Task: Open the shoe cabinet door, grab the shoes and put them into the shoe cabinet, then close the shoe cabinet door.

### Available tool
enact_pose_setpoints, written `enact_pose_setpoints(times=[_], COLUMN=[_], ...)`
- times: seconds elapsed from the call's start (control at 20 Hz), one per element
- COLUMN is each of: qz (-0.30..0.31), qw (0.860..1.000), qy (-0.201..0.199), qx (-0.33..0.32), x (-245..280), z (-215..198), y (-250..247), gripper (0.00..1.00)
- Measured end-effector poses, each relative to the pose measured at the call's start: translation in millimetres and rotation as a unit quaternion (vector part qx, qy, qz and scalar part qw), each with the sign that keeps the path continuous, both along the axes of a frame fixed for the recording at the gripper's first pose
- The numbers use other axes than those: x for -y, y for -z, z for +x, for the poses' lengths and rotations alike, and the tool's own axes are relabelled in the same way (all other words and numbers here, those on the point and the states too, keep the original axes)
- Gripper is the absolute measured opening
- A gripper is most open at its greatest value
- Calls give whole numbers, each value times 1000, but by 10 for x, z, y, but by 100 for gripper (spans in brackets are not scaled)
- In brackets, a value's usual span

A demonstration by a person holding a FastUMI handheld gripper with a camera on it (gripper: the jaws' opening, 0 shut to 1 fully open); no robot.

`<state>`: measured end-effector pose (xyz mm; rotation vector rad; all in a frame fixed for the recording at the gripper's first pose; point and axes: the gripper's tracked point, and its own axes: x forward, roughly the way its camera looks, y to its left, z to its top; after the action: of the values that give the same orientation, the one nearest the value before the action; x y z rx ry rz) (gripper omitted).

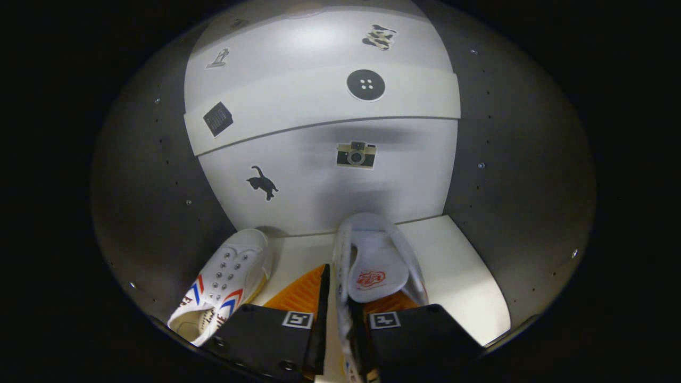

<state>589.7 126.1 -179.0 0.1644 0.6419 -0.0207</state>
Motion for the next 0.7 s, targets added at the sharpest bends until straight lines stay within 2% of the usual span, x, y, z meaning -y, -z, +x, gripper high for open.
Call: enact_pose_setpoints(times=[0.25, 0.4, 0.55, 0.7], qz=[10, -35, -80, -87], qw=[999, 998, 993, 990], qy=[-17, -9, -8, -9], qx=[25, 52, 87, 114], x=[-162, -84, -29, -68], z=[-248, -471, -734, -1083], y=[-215, -387, -615, -835], gripper=[71, 98, 98, 98])
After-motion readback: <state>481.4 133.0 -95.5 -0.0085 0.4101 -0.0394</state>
